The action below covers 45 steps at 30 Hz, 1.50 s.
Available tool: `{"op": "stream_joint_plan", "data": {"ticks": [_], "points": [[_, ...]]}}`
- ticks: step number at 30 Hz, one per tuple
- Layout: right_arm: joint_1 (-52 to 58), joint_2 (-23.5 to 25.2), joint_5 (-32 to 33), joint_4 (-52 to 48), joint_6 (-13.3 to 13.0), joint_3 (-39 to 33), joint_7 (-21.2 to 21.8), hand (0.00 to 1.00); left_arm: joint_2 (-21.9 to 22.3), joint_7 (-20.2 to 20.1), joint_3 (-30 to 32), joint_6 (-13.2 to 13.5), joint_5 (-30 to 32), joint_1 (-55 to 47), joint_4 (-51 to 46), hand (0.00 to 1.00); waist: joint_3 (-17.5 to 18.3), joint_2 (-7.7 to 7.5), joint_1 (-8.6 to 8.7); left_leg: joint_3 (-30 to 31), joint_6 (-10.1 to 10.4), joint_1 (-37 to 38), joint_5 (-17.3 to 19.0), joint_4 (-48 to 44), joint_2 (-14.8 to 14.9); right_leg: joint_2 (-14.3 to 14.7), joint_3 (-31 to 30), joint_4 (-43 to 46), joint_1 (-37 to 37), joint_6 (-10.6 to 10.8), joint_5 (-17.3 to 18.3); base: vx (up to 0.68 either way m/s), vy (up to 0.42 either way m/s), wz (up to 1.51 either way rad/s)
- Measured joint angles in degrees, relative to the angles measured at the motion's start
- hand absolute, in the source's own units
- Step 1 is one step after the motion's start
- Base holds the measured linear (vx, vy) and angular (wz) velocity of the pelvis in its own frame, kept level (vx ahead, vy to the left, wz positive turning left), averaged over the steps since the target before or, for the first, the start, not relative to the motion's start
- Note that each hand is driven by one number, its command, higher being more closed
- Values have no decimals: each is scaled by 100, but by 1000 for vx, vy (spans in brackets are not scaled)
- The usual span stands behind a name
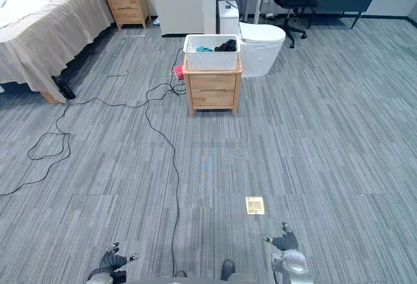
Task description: Pick up the laundry basket with both hands and put the clothes into the washing machine.
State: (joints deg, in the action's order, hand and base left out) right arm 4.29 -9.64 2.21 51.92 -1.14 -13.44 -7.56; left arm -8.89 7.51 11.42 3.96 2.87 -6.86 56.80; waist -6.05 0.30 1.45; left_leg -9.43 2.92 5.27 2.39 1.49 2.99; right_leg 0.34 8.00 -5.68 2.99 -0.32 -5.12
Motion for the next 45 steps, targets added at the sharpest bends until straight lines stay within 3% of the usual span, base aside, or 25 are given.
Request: {"op": "stream_joint_plan", "data": {"ticks": [9, 16, 18, 21, 23, 25, 26, 28, 29, 30, 32, 33, 35, 37, 38, 39, 40, 41, 42, 43, 44, 45], "points": [[-102, -6, 18, 357, 39, -340, 0, 0, -79, -4, 206, -27, -9, 10, 2, 0, 12, -27, 40, 132, -32, 36, -23, 61, -65, -61, 150, 2, 67, 86, 61, 29, 30, 8], [-159, 33, 74, 356, 35, -484, -3, 0, -77, -4, 209, -25, -117, 9, -13, 0, -18, -74, -24, 172, -57, -118, -4, 33, -104, -118, 289, 3, 22, 117, 108, -45, 12, 10], [-164, 75, 181, 354, 32, -518, -10, 0, -69, -4, 208, -25, -129, 13, -80, 0, -62, -129, -83, 170, -196, -419, 154, -339, -100, -144, 284, 45, -116, 168, 187, -51, 15, 6], [-207, 138, 244, 342, 31, -597, -47, 0, -13, -4, 202, -26, -250, 13, -135, 0, -146, -125, -214, 145, -234, -779, 540, -921, -50, -175, 260, 372, -340, 232, 365, -12, 36, -1], [-197, 185, 253, 340, 32, -650, -124, 0, 37, -1, 190, -25, -290, -8, -254, 0, -199, -101, -260, 98, -298, -929, 867, -1326, -5, -219, 268, 777, -506, 302, 684, 0, 80, -12], [-203, 270, 252, 213, 33, -612, -126, 0, 41, 2, 9, -22, -335, -78, -404, 0, -228, -117, -311, -63, -374, -1174, 1322, -1885, 17, -457, 315, 1897, -1042, 632, 1273, 89, 166, -17], [-139, 289, 252, 154, 34, -587, -127, 0, 40, 2, -56, -23, -337, -77, -415, 0, -244, -130, -304, -63, -399, -1194, 1458, -2022, 8, -537, 309, 2297, -1190, 681, 1375, 166, 225, -14], [-53, 351, 254, -33, 39, -404, -124, 0, 8, 2, -356, -26, -339, -37, -486, 0, -375, -105, -336, 46, -579, -1042, 1775, -2354, -89, -871, 296, 4494, -2100, 657, 1401, 220, 219, 11], [-18, 381, 255, -46, 39, -348, -120, 0, -39, 4, -431, -26, -338, -2, -544, 0, -418, -119, -295, 87, -624, -957, 1818, -2376, -126, -928, 261, 4968, -2287, 683, 1451, 312, 151, 34], [1, 465, 259, -46, 47, -335, -118, 0, -131, 4, -479, -30, -338, 21, -571, 0, -468, -113, -252, 144, -679, -761, 1901, -2375, -134, -955, 302, 5359, -2515, 666, 1708, 393, 93, 26], [-80, 452, 283, -55, 42, -186, -118, 0, -276, 9, -480, -28, -338, 138, -570, 0, -520, -170, -229, 216, -681, -370, 1910, -2074, -152, -922, 660, 5111, -2746, 495, 1866, 424, 64, 18], [-149, 401, 285, -57, 33, -144, -120, 0, -320, 10, -481, -23, -338, 247, -570, 0, -543, -150, -199, 288, -654, -197, 1892, -1866, -138, -856, 912, 4671, -2865, 448, 1844, 486, 29, 36], [-311, 188, 284, -88, 32, -59, -121, 0, -343, 16, -499, -12, -339, 568, -567, 0, -704, -41, -51, 461, -467, 265, 1779, -1268, -23, -588, 1356, 3131, -3050, 270, 1418, 603, -10, 55], [-388, 121, 278, -289, 25, -58, -127, 0, -434, 20, -505, 37, -335, 715, -552, 0, -865, -171, 128, 598, -156, 701, 1646, -905, -97, -428, 1378, 1800, -3228, 203, 633, 710, -97, 67], [-320, 100, 272, -408, 16, -60, -133, 0, -459, 15, -509, 39, -328, 712, -548, 0, -859, -326, 163, 652, 44, 982, 1728, -877, -163, -440, 1289, 1440, -3268, -18, 334, 573, -145, 52], [-269, 59, 261, -423, 14, -59, -129, 0, -418, 21, -498, 39, -322, 709, -543, 0, -856, -323, 184, 690, 128, 1096, 1780, -896, -110, -407, 1151, 1617, -3278, -509, -208, 717, -200, 37], [-337, 30, 219, -491, 10, -63, -123, 0, -340, 13, -463, 51, -320, 714, -539, 0, -860, -137, 231, 693, 231, 1105, 1730, -1173, 98, -375, 1246, 2340, -3466, -969, -204, 580, -185, 11], [-374, 54, 212, -537, 4, -58, -116, 0, -318, 11, -427, 55, -320, 708, -538, 0, -853, -64, 240, 665, 418, 1014, 1629, -1454, 207, -340, 1270, 2676, -3523, -971, 91, 724, -251, 0], [-394, 124, 169, -602, 2, 0, -101, 0, -294, 9, -325, 56, -322, 679, -517, 0, -878, -20, 227, 582, 876, 785, 1232, -2330, 334, -254, 1310, 3045, -3411, -1053, 510, 743, -285, -16], [-387, 187, 166, -680, 2, 77, -87, 0, -184, 10, -105, 51, -322, 580, -486, 0, -918, 40, 200, 590, 1101, 342, 464, -3840, 616, -34, 1276, 3055, -2948, -1060, 865, 875, -321, -17], [-379, 211, 166, -721, 1, 134, -85, 0, -138, 11, -34, 54, -322, 514, -497, 0, -919, 67, 202, 611, 1151, 66, 381, -4676, 760, 89, 1254, 2991, -2676, -1070, 990, 855, -295, -26], [-357, 268, 172, -861, -15, 254, -89, 0, -75, 6, 15, 45, -322, 437, -535, 0, -930, 81, 159, 514, 1060, -575, 446, -6162, 1080, 306, 1198, 2813, -2108, -1116, 1135, 795, -232, -34]]}}
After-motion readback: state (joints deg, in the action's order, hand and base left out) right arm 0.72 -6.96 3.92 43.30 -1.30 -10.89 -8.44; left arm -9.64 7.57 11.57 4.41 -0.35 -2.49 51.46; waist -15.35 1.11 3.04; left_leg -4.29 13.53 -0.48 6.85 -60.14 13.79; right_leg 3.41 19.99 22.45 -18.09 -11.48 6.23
